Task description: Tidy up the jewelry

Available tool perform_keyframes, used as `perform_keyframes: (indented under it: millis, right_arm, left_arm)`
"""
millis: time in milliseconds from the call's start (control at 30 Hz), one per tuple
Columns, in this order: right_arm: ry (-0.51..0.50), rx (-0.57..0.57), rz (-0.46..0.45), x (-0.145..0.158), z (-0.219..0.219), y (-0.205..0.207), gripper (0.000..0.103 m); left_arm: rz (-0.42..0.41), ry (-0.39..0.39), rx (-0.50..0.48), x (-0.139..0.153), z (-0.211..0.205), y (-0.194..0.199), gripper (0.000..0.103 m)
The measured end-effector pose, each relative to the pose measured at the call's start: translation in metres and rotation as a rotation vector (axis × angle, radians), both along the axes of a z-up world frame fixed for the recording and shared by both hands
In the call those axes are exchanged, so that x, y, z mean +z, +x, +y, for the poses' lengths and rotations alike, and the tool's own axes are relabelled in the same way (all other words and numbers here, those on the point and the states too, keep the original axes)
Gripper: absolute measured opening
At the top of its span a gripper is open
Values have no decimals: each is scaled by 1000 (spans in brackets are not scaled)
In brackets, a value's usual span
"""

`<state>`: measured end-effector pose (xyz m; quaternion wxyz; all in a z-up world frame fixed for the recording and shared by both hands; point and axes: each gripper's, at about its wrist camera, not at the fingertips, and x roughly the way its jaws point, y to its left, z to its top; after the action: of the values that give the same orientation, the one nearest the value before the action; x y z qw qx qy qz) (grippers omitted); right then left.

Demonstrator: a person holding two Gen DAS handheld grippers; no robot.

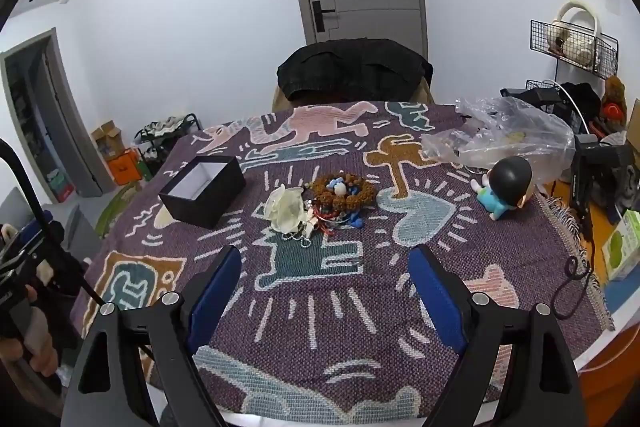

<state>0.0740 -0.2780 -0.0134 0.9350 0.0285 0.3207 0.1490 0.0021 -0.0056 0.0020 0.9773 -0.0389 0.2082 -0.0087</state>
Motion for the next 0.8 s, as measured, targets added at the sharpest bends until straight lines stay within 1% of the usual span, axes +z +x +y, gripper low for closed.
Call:
perform_keyframes:
  millis: [500, 800]
  right_arm:
    - [-9, -10, -7, 1, -1, 0, 86]
    - [-18, -17, -9, 0, -1, 0, 86]
  left_arm:
    - [6, -11, -7, 1, 8, -2, 103]
    - [3, -8, -5, 0, 5, -2, 103]
